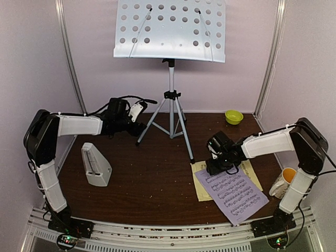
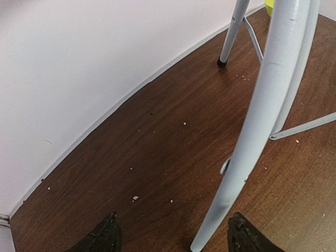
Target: Set up the instrument practice props
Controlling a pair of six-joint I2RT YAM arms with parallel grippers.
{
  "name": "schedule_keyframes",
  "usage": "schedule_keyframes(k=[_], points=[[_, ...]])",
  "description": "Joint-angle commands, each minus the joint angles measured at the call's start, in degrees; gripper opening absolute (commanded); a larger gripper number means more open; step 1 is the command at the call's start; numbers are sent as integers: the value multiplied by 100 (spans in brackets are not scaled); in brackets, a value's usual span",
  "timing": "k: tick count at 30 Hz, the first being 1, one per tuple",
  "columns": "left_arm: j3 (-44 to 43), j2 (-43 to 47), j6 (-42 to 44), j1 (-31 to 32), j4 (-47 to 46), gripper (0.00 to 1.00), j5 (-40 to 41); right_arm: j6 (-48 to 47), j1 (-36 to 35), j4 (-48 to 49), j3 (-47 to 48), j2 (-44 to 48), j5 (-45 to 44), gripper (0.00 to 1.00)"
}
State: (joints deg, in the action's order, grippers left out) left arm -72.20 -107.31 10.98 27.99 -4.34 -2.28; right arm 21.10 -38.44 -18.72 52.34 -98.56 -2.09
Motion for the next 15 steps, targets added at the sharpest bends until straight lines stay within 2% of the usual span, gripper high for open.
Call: schedule_keyframes(k=[1,4,10,15], points=[[92,220,-159,-80,-354,71,79,278,632,-820,-48,-158,-200,56],[98,232,-186,-89,-384,71,62,337,933,-750,173,-407,68,56],[94,290,-262,-139,-265,71,-4,202,1164,-1015,1010,-1038,67,57],[293,408,-363,-154,-342,75,-412,-16,1338,-1128,1678,-1206,34,58]])
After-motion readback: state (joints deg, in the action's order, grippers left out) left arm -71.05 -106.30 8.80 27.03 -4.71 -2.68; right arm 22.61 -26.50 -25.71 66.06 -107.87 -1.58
